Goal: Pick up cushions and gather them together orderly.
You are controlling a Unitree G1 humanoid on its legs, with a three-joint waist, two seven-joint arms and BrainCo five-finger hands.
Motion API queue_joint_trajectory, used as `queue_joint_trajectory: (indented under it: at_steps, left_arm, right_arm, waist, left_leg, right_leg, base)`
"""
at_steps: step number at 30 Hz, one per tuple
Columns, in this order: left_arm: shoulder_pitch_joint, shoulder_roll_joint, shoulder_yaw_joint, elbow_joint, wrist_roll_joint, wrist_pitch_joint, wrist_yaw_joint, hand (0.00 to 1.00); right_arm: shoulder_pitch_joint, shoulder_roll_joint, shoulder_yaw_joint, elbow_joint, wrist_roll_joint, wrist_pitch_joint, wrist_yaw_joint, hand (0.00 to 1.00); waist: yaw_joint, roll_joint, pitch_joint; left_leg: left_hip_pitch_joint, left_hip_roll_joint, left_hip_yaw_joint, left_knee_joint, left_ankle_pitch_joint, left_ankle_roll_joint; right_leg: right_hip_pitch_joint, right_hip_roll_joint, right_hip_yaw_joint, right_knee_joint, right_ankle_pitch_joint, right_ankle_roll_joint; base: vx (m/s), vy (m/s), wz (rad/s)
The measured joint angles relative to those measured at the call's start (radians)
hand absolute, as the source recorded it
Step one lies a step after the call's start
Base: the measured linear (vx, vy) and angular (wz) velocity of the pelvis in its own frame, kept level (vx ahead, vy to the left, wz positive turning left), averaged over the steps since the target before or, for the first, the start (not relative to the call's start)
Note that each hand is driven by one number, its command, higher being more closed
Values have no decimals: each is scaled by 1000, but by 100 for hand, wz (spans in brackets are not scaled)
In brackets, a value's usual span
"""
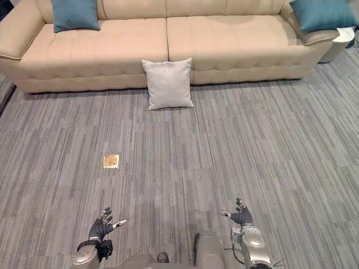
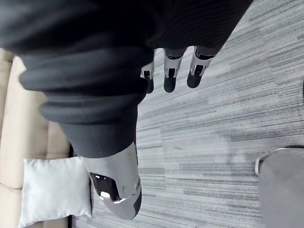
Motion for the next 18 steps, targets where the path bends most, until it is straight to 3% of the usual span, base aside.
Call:
queue_joint_trajectory:
  at_steps: [1, 2, 3, 5, 7, 8, 9, 11, 14, 15, 16, 17, 18]
  left_arm:
    - [-12, 11, 0, -1, 0, -2, 3, 0]
    - [-14, 12, -1, -1, 1, -2, 4, 0]
    - [-27, 4, 0, 1, 2, -1, 3, 0]
    - [-39, 4, 0, -2, 8, -5, 0, 0]
    - [-31, -3, 1, 3, 8, -5, 1, 0]
    - [-21, -9, 2, 2, 8, -11, 1, 0]
    - [-14, -10, 4, 5, 8, -12, 1, 0]
    - [-11, -14, 4, 4, 8, -12, 1, 0]
    - [2, -14, 4, 4, 8, -12, 1, 0]
    - [3, -16, 5, 5, 8, -9, 0, 0]
    - [4, -18, 5, 5, 8, -8, 0, 0]
    - [10, -25, 5, 4, 8, -8, 1, 0]
    - [19, -27, 4, 5, 8, -8, 2, 0]
  right_arm:
    - [8, -2, 7, -9, -1, 0, 0, 0]
    - [12, -5, 7, -18, -3, 0, 0, 0]
    - [5, -17, 3, -29, -8, 1, 0, 0]
    - [-9, -13, -2, -44, -10, 0, 0, 0]
    - [-9, -14, 10, -52, -18, -1, 2, 0]
    - [-14, -15, 21, -54, -17, -3, 0, 0]
    - [-24, -8, 31, -54, -17, -6, -1, 0]
    - [-28, -1, 32, -54, -16, -16, -3, 0]
    - [-44, -1, 31, -53, -16, -20, -16, 0]
    - [-57, -2, 23, -47, -16, -20, -21, 0]
    - [-56, -3, 18, -41, -16, -20, -23, 0]
    - [-56, -10, 8, -27, -16, -19, -26, 0]
    - [-44, -14, 6, -21, -16, -19, -29, 0]
  waist:
    - [-12, -13, 6]
    - [-24, -22, 6]
    - [-25, 14, 17]
    - [-28, 11, 22]
    - [-21, 9, 27]
    - [-11, 16, 32]
    - [2, 17, 36]
    - [28, 0, 46]
    - [51, -26, 60]
    - [64, -30, 64]
    - [70, -36, 64]
    - [75, -28, 58]
    - [75, -19, 53]
  left_leg:
    - [35, 4, -20, -21, 4, -33]
    - [50, 14, -32, -21, -3, -56]
    - [59, 52, -44, -7, 0, -96]
    - [20, 63, -51, 119, 83, -180]
    - [-69, 93, -52, 405, 249, -189]
    - [-157, 143, -35, 647, 290, -178]
    - [-241, 184, -7, 834, 236, -116]
    - [-329, 196, 38, 921, 186, -66]
    - [-498, 167, 110, 739, 142, -23]
    - [-553, 114, 92, 514, 150, -34]
    - [-556, 85, 75, 386, 172, -58]
    - [-557, 44, 38, 151, 235, -95]
    - [-566, 38, 16, 94, 335, -79]
  right_leg:
    - [-10, 5, 11, -115, 128, -15]
    - [-4, 10, 17, -124, 217, -31]
    - [-11, 24, 0, -51, 239, -107]
    - [-15, 5, -8, 58, 122, -117]
    - [86, 2, -12, 40, 55, -122]
    - [180, 24, -12, -23, 39, -124]
    - [274, 48, 1, -91, 33, -127]
    - [381, 60, 25, -180, 30, -125]
    - [530, 48, 60, -303, 10, -108]
    - [578, 24, 75, -322, -7, -76]
    - [596, 13, 78, -331, -17, -61]
    - [635, 5, 85, -357, -39, -31]
    - [665, 4, 97, -364, -65, -7]
  base:
    - [592, -155, 59]
    - [633, -183, 45]
    - [488, -140, 31]
    - [583, -230, 23]
    - [691, -293, 15]
    - [737, -245, -9]
    - [703, -206, -22]
    - [419, -61, -32]
    - [515, 22, -35]
    - [519, 106, -36]
    - [642, 173, -43]
    - [560, 232, -36]
    - [719, 315, -39]
